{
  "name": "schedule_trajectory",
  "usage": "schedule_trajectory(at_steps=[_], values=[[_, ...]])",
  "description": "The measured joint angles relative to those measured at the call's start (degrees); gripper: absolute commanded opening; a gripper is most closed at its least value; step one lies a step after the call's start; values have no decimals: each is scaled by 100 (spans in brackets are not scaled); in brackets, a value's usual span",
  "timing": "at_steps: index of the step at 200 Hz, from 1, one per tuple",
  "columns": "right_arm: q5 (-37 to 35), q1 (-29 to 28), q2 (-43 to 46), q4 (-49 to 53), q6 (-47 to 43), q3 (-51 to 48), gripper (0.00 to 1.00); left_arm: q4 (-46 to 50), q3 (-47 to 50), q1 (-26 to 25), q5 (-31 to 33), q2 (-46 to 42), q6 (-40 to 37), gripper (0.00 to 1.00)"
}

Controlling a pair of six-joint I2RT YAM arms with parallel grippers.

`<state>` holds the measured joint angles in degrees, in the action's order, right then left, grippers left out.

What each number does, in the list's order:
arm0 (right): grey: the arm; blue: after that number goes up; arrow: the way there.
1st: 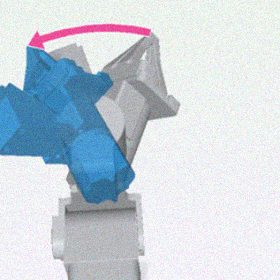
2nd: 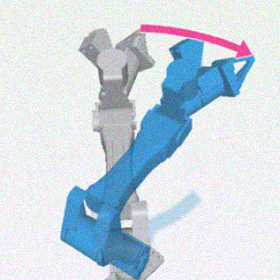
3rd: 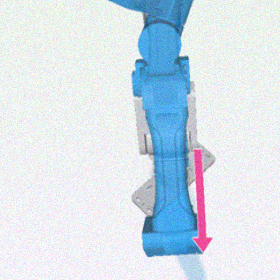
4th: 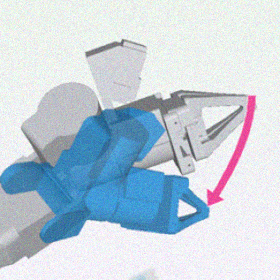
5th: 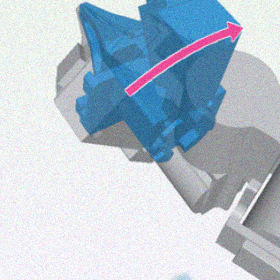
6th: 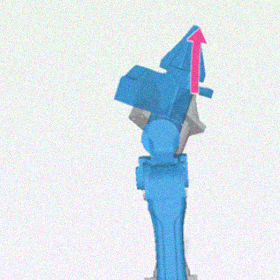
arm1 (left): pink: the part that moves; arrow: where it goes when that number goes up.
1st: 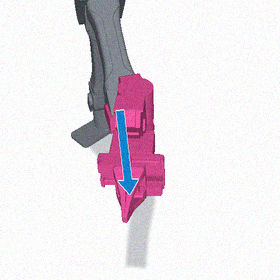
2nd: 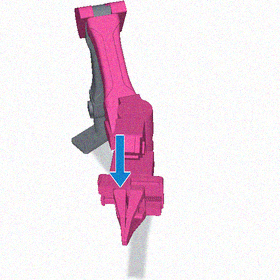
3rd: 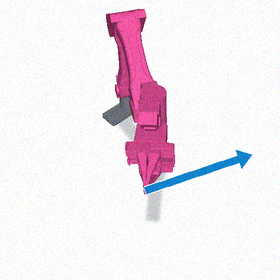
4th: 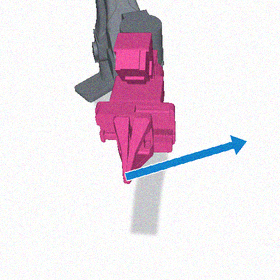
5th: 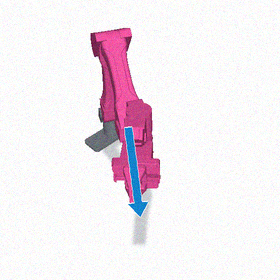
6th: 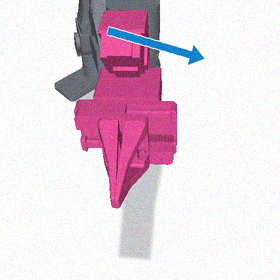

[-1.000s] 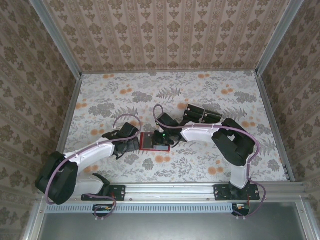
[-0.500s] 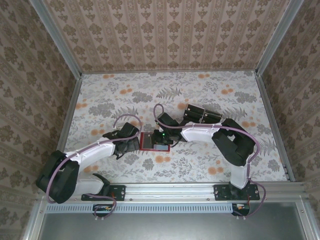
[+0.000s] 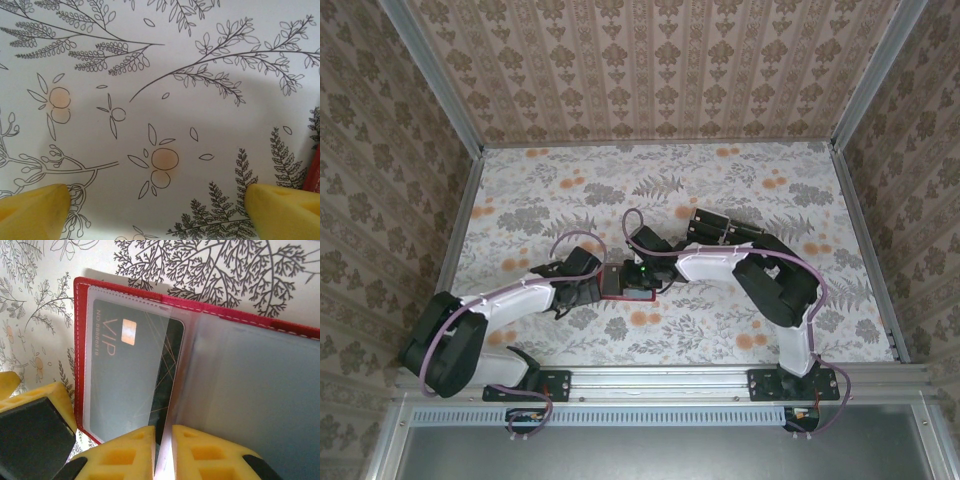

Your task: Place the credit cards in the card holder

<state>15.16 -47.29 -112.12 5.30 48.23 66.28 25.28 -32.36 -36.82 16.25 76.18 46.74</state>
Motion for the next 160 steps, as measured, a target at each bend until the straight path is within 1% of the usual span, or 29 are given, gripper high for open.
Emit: schedule_trajectory(at_steps=[55, 87, 119, 130, 140, 160], values=[[136, -35, -153, 0, -4, 179, 16, -72, 2, -162, 114, 83, 129, 100], [179, -66, -262, 17, -28, 339, 16, -90, 13, -341, 234, 101, 289, 100], [177, -59, -262, 81, -101, 343, 16, 59, 17, -442, 166, -122, 389, 100], [179, -59, -262, 85, -153, 343, 16, 129, 7, -374, 105, -284, 378, 100], [179, -59, -262, 90, -179, 343, 15, 199, -37, -210, 68, -435, 328, 100], [190, -59, -262, 90, -227, 343, 15, 278, -254, 271, 7, -551, 111, 100]])
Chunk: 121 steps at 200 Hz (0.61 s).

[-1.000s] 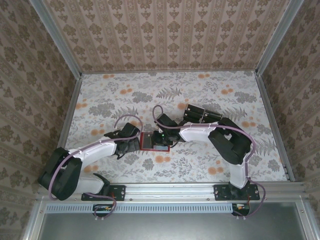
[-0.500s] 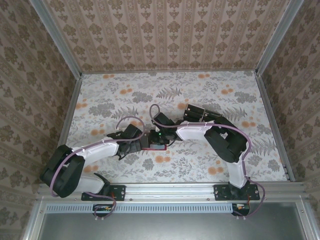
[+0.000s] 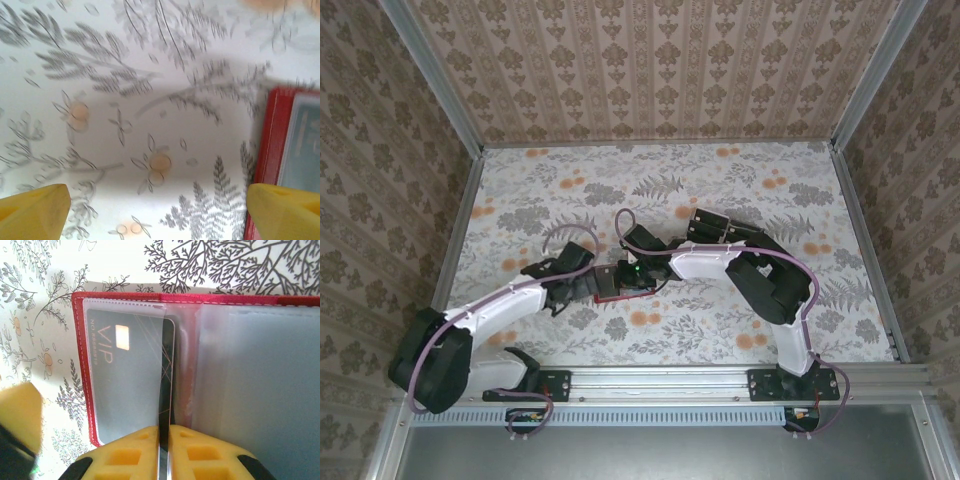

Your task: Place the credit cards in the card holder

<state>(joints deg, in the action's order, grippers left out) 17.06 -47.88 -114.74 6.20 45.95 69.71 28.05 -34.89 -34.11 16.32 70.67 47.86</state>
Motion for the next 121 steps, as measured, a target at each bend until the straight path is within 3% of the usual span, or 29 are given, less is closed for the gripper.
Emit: schedule_trajectory(at_steps=[41, 121], values=[[28, 13, 0, 9, -105, 0, 15, -44, -461, 614, -136, 219, -494, 100], [160, 26, 0, 22, -98, 0, 16, -380, -455, 645, -461, 662, -787, 100]])
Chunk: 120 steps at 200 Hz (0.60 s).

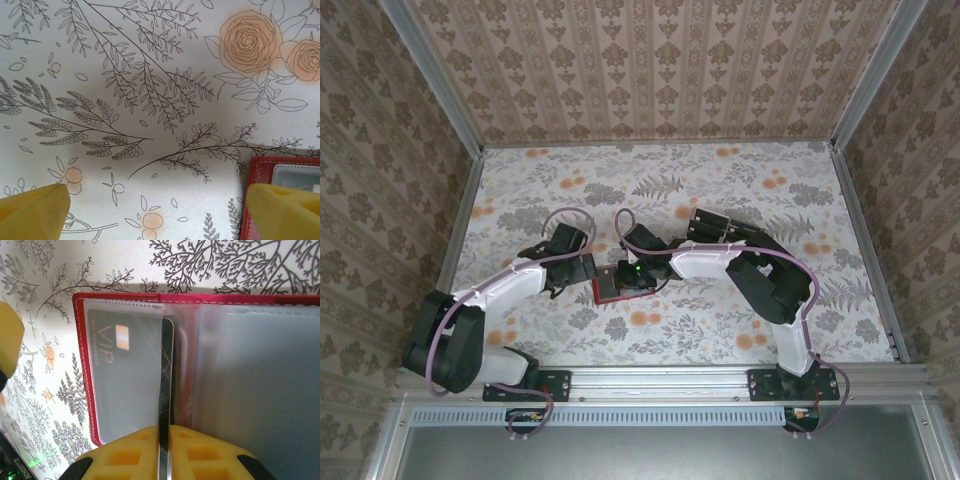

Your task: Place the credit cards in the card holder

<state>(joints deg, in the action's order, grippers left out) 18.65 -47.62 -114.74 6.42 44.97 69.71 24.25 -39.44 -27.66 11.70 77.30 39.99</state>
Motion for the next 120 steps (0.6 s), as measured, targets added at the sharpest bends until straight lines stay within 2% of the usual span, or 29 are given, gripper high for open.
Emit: schedule_trajectory(at_steps=[53, 96, 120], values=[[127, -83, 0, -2, 68, 0, 18, -131, 94, 0, -44, 66, 0, 100], [247, -142, 46, 9, 116, 11, 41, -151, 94, 0, -44, 74, 0, 100], [214, -133, 393, 208, -17, 9, 49, -79, 92, 0, -39, 9, -13, 100]])
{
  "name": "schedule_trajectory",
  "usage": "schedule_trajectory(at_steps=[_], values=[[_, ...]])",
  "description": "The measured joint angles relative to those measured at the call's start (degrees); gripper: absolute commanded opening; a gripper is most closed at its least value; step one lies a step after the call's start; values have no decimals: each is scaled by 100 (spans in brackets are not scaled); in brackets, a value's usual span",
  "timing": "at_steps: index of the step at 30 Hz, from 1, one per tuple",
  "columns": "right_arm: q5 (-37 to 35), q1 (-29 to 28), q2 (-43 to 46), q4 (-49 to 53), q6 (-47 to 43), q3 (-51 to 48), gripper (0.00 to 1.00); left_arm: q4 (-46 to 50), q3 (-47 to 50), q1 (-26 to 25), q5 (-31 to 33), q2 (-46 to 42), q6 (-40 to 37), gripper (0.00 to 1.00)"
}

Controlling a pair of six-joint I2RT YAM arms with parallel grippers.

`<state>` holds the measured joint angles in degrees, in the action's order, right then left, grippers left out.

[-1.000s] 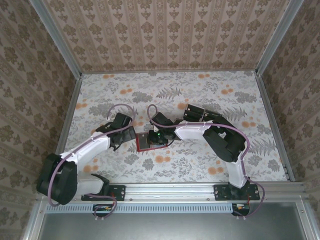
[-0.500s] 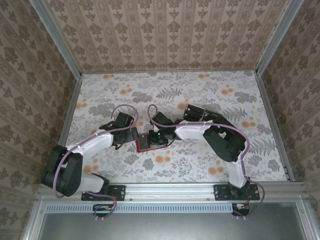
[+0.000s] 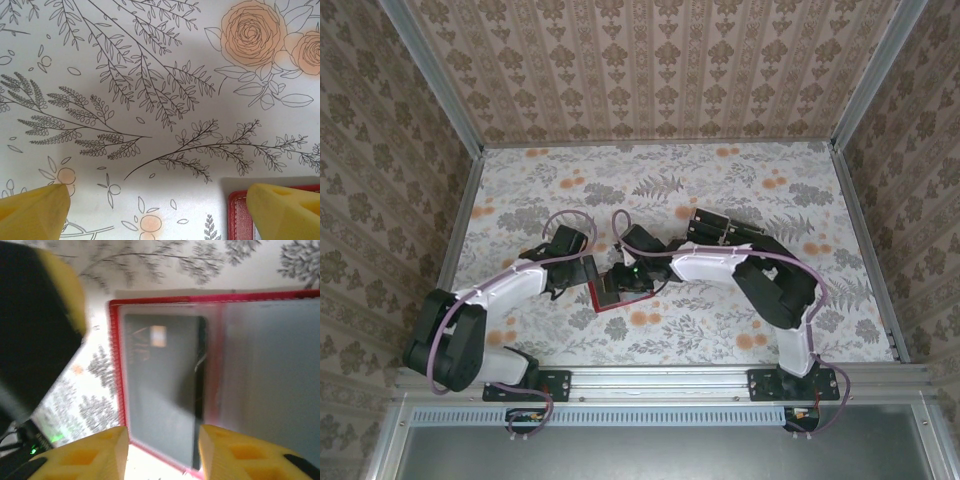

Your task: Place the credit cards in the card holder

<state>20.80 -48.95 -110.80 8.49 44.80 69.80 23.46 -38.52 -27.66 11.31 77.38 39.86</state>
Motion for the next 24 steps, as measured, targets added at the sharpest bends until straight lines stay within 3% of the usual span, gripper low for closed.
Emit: schedule_trajectory(at_steps=[9, 15, 24], values=[[-621, 186, 1532, 378, -308, -647, 52, 258, 22, -11, -24, -717, -7, 100], [-964, 240, 1593, 560, -302, -1276, 58, 391, 208, -144, -44, -984, 44, 100], [-992, 243, 1390, 457, -262, -1384, 53, 437, 254, -319, -46, -949, 107, 100]])
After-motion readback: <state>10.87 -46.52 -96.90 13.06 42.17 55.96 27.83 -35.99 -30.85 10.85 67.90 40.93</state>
